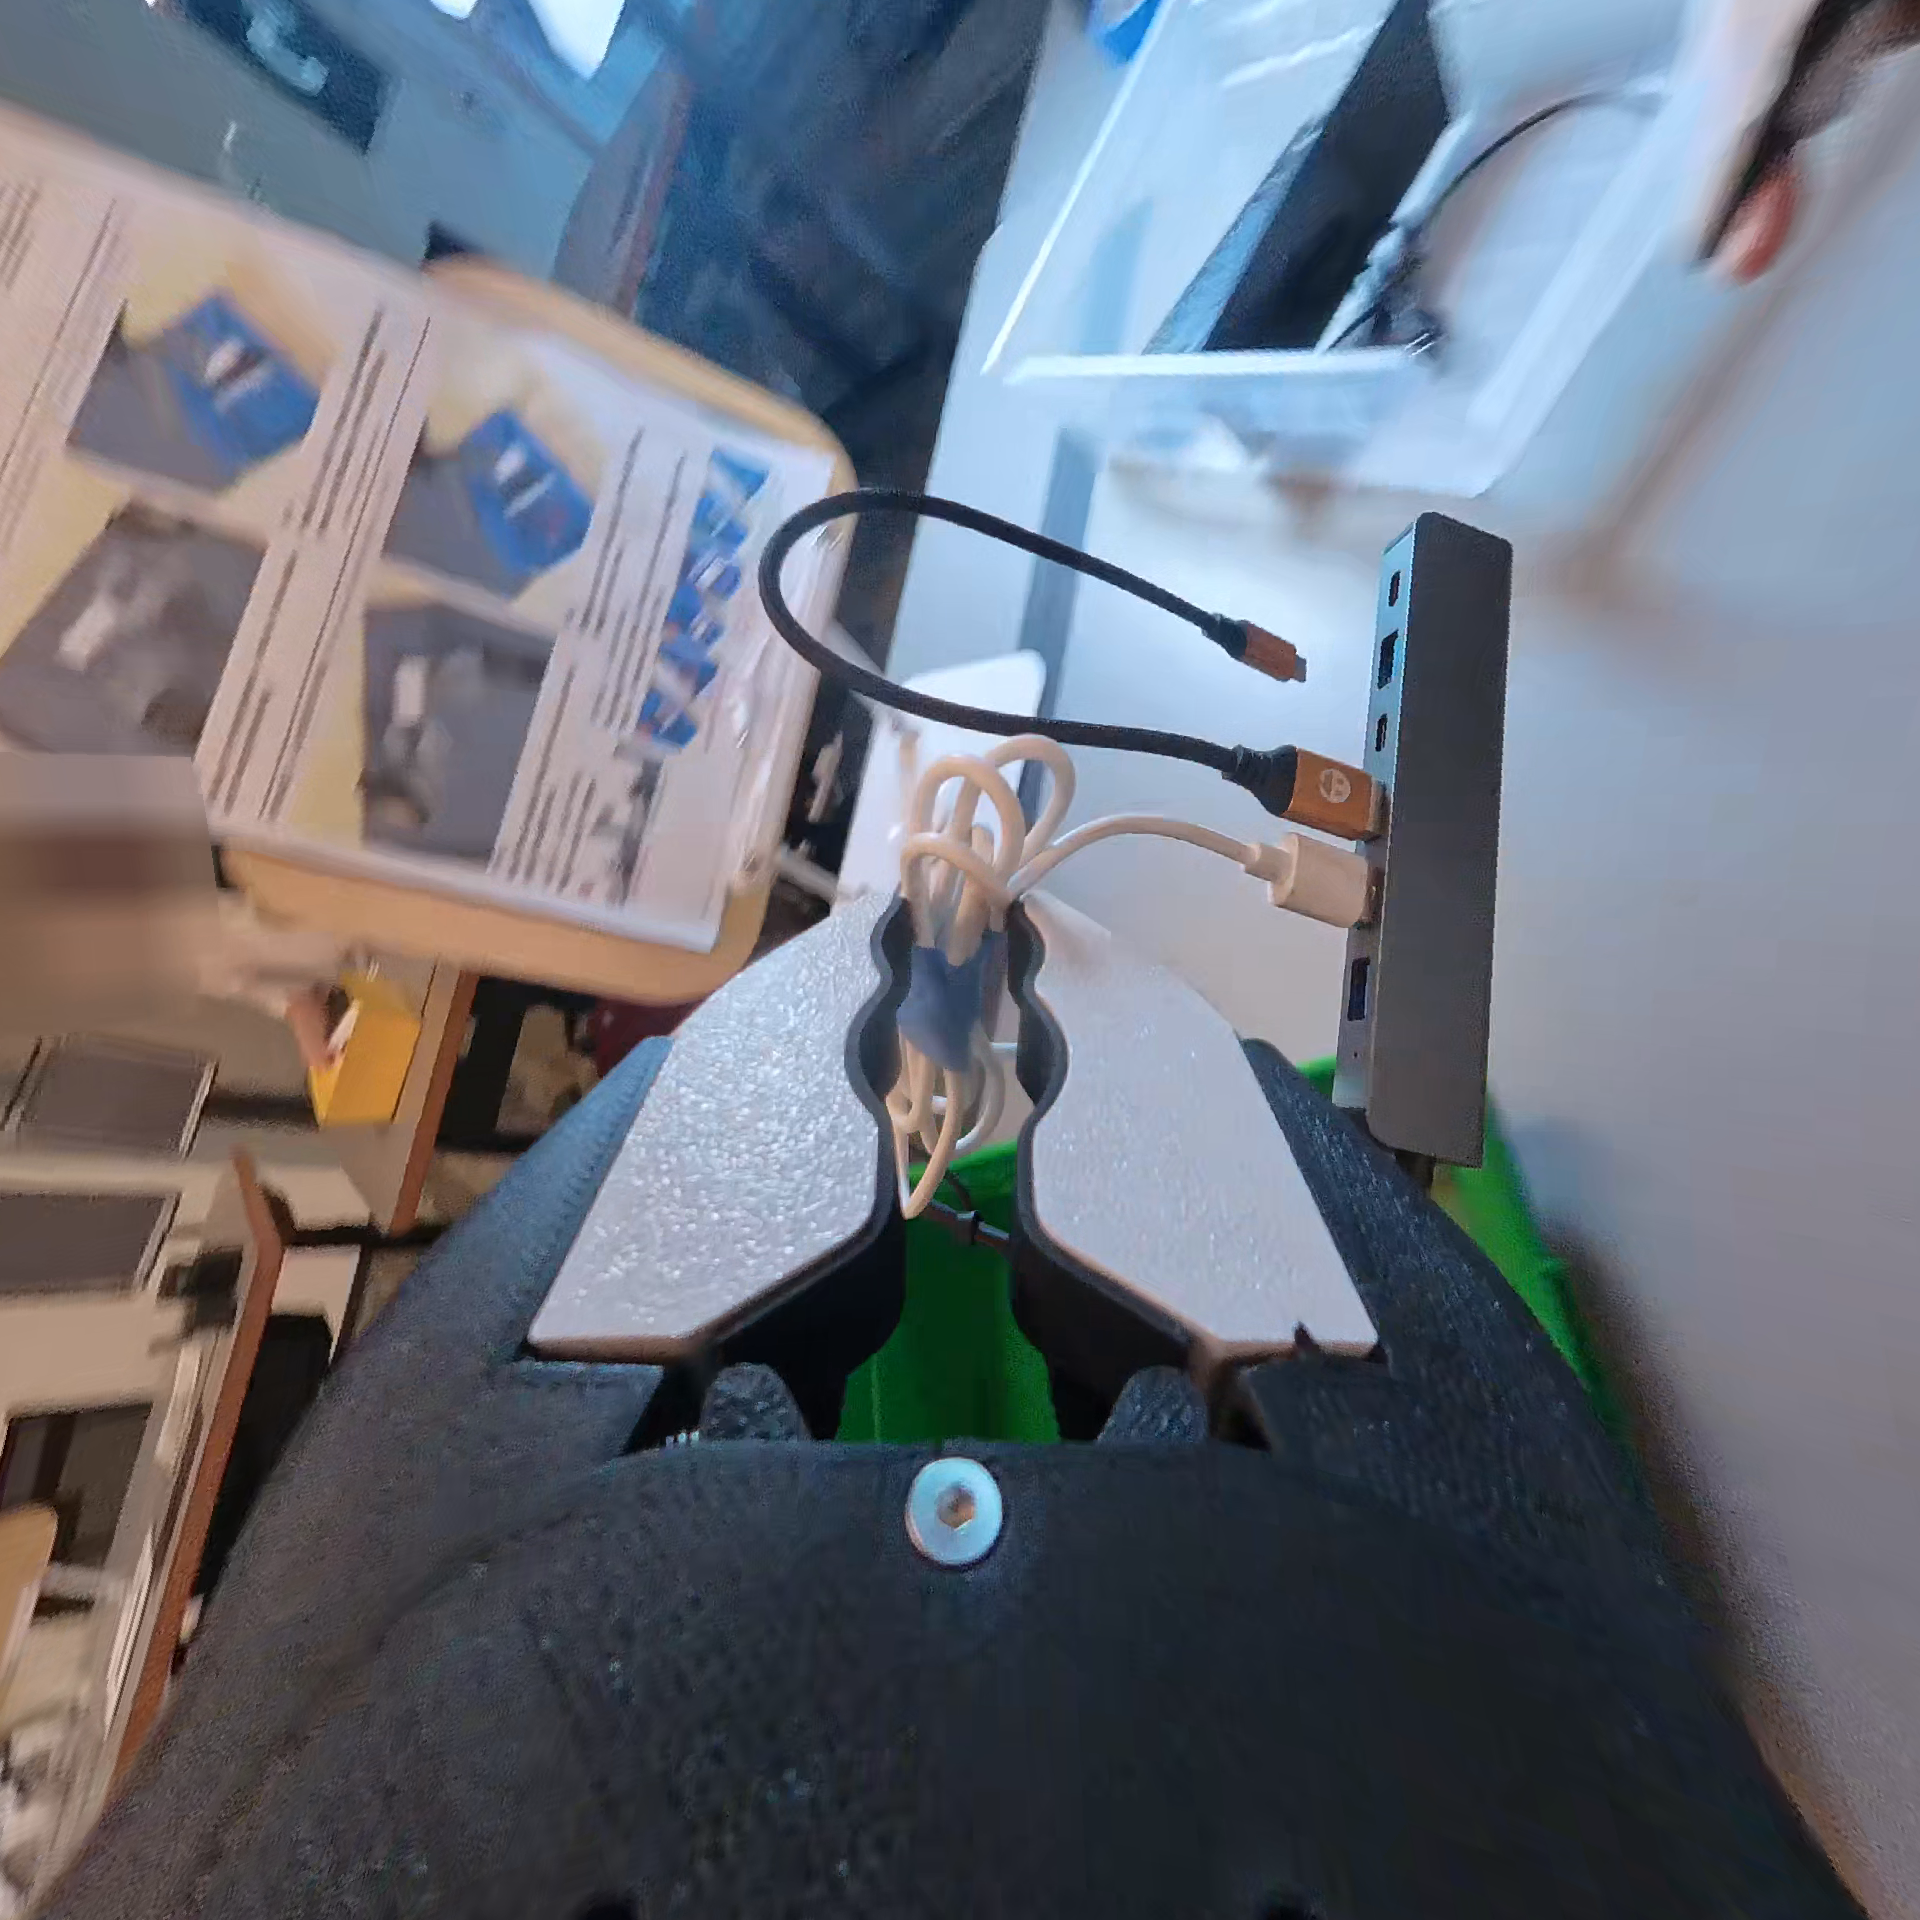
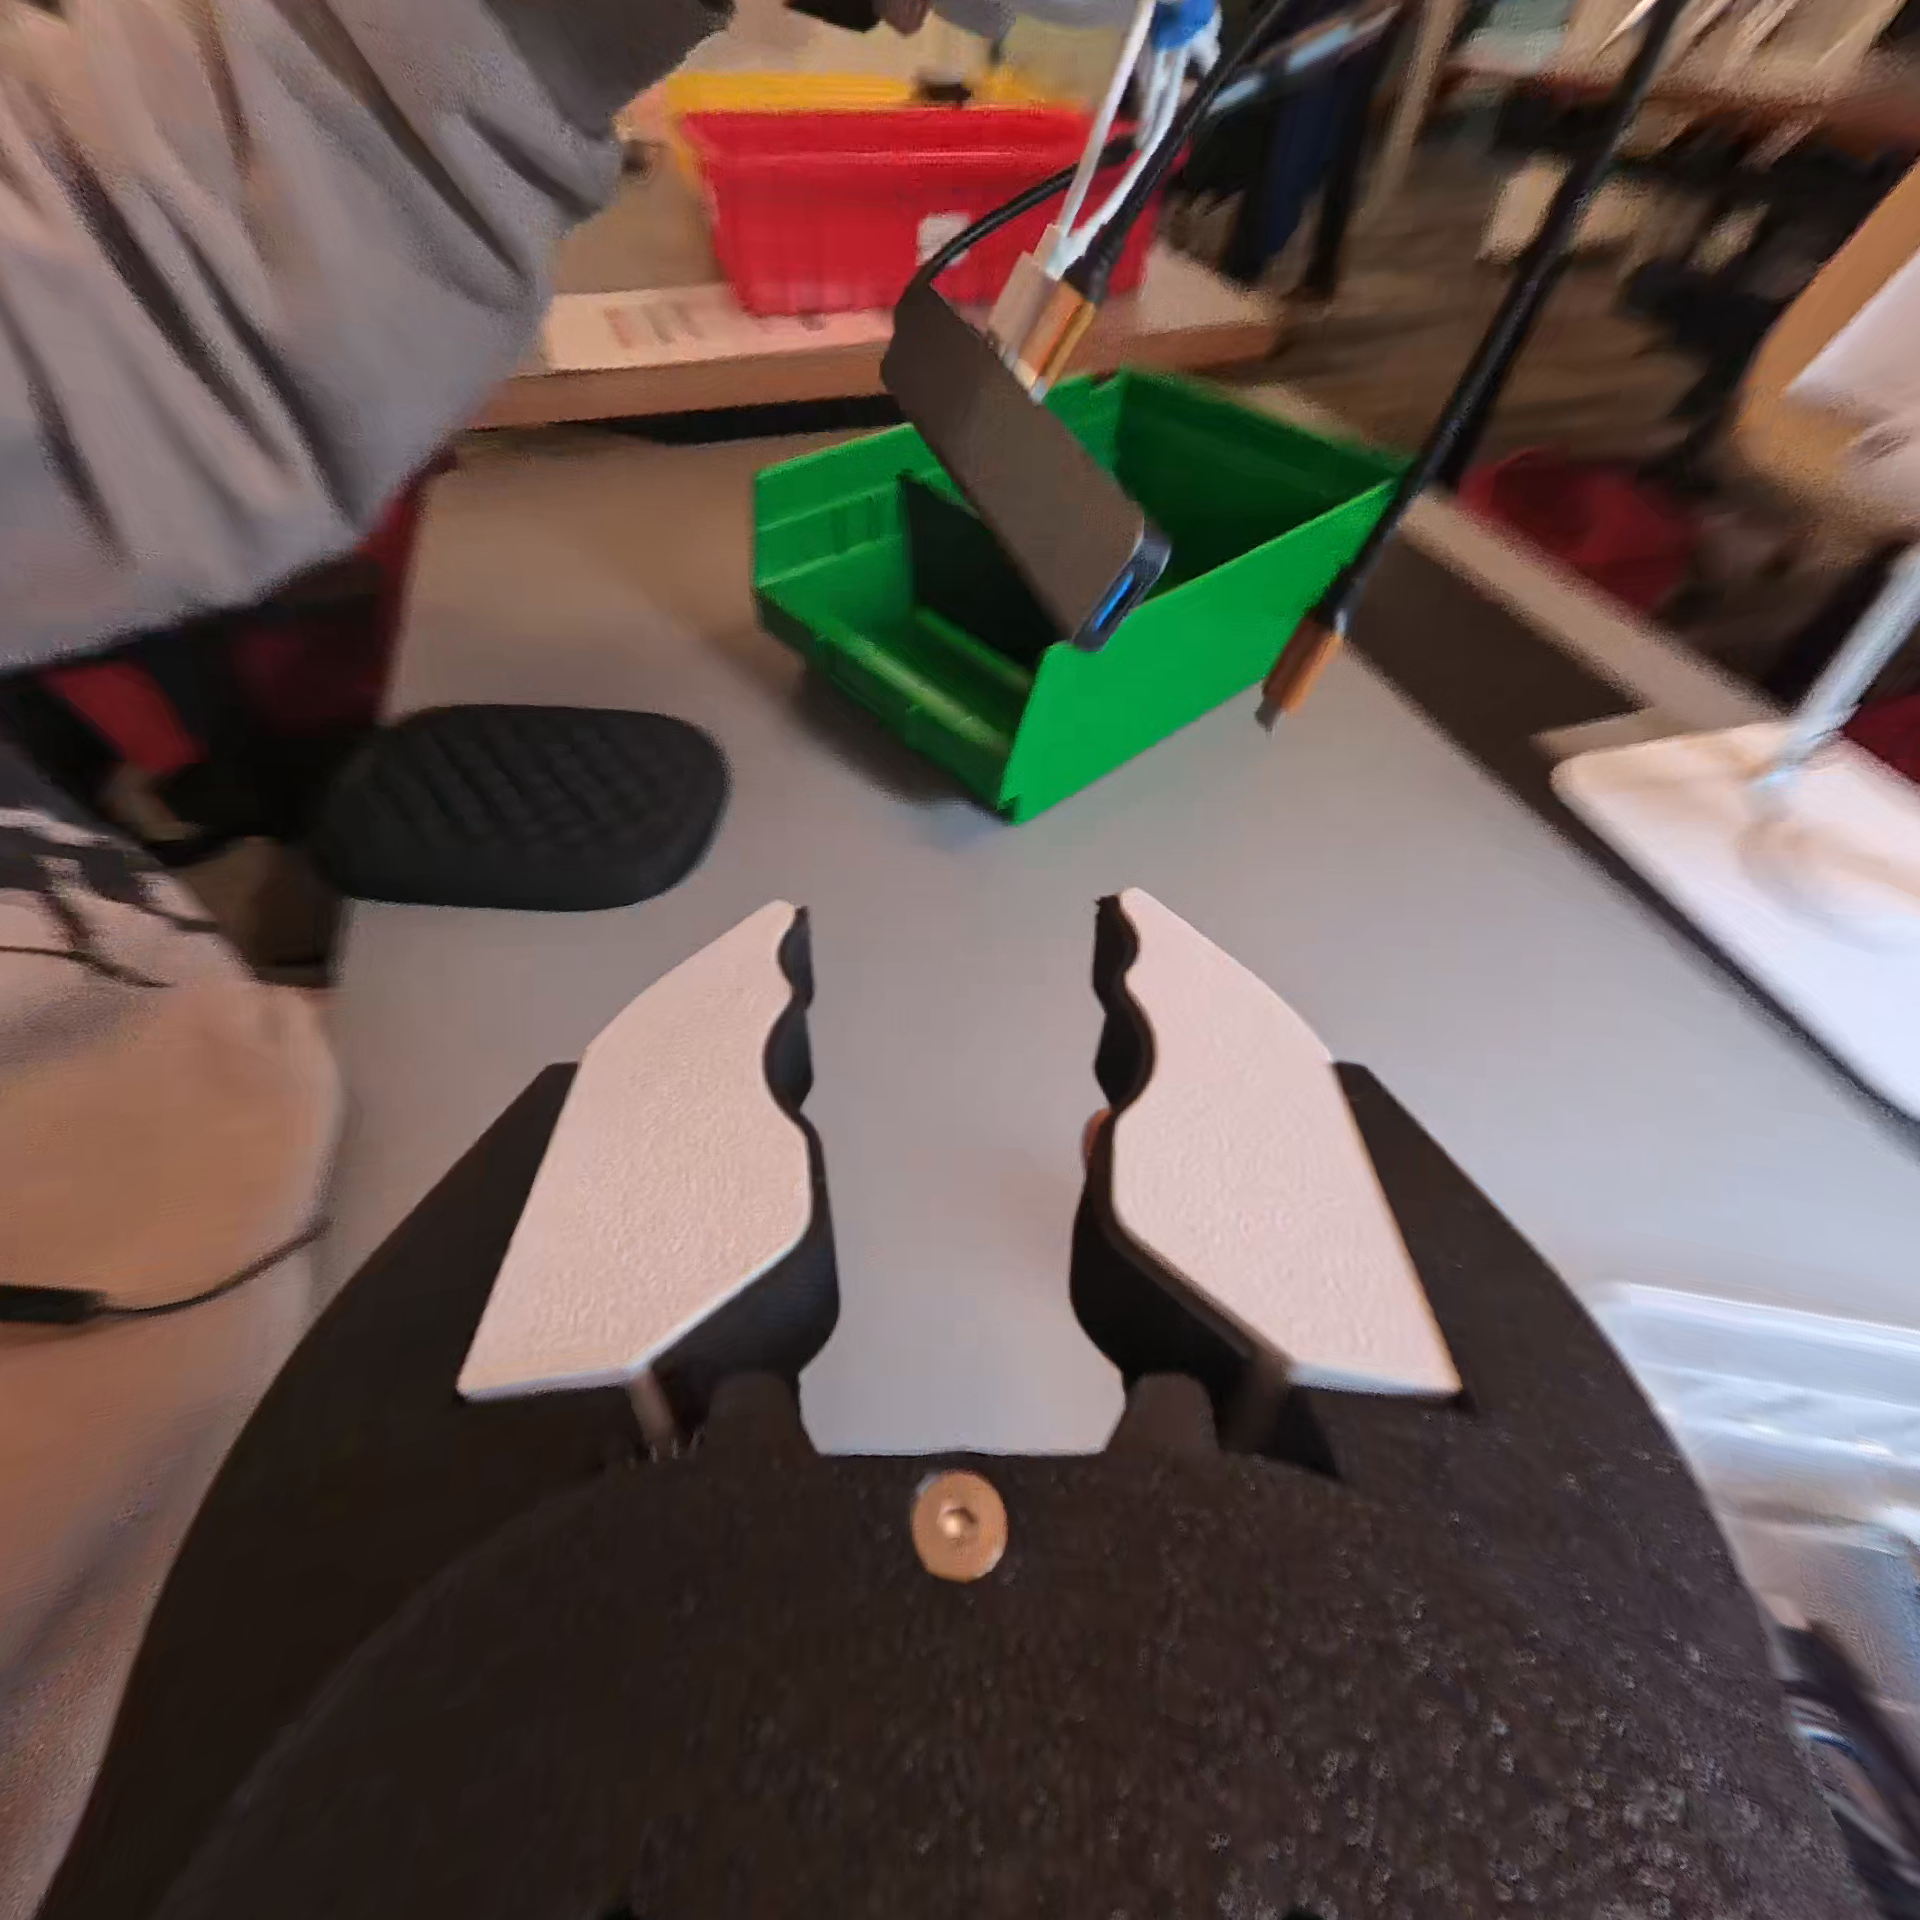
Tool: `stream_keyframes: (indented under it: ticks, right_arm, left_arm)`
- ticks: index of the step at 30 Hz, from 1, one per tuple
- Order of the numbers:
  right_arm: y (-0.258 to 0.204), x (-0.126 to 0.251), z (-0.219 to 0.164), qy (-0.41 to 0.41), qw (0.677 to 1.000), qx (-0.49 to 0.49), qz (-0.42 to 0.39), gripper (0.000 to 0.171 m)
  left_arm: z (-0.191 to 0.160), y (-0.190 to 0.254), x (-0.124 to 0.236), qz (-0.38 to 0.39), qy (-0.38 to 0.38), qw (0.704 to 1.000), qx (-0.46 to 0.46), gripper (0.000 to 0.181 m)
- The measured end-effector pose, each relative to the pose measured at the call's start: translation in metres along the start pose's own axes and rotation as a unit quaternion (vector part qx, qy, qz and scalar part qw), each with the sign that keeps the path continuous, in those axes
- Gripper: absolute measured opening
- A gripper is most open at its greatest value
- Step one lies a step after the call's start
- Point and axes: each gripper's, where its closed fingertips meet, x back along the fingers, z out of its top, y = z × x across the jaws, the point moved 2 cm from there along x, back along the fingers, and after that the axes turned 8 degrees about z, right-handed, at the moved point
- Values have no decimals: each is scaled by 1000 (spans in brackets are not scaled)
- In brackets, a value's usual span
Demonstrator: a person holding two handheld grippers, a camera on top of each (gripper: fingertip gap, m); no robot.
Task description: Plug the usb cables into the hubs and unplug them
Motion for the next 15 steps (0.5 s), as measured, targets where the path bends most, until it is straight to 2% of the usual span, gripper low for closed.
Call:
stream_keyframes:
  ticks: [1,3,5,6,9,11,15]
  right_arm:
    - [1,-1,0,-16,999,-30,20,57]
    - [10,2,1,-23,999,-36,18,58]
    - [-1,1,-4,-42,995,-56,72,57]
    - [-9,-2,-9,-51,991,-66,100,54]
    - [-17,-22,-37,-95,987,-66,112,42]
    - [-21,-34,-46,-82,986,-73,122,14]
    - [-20,-37,-42,-9,984,-99,150,11]
  left_arm:
    - [13,14,-4,-18,14,1000,-12,18]
    - [35,41,-14,-49,36,997,-41,18]
    - [52,67,-27,-81,51,993,-67,18]
    - [60,79,-33,-96,57,991,-79,18]
    - [82,109,-52,-138,75,981,-110,18]
    - [92,120,-63,-153,80,977,-124,19]
    - [101,125,-80,-151,76,977,-127,19]
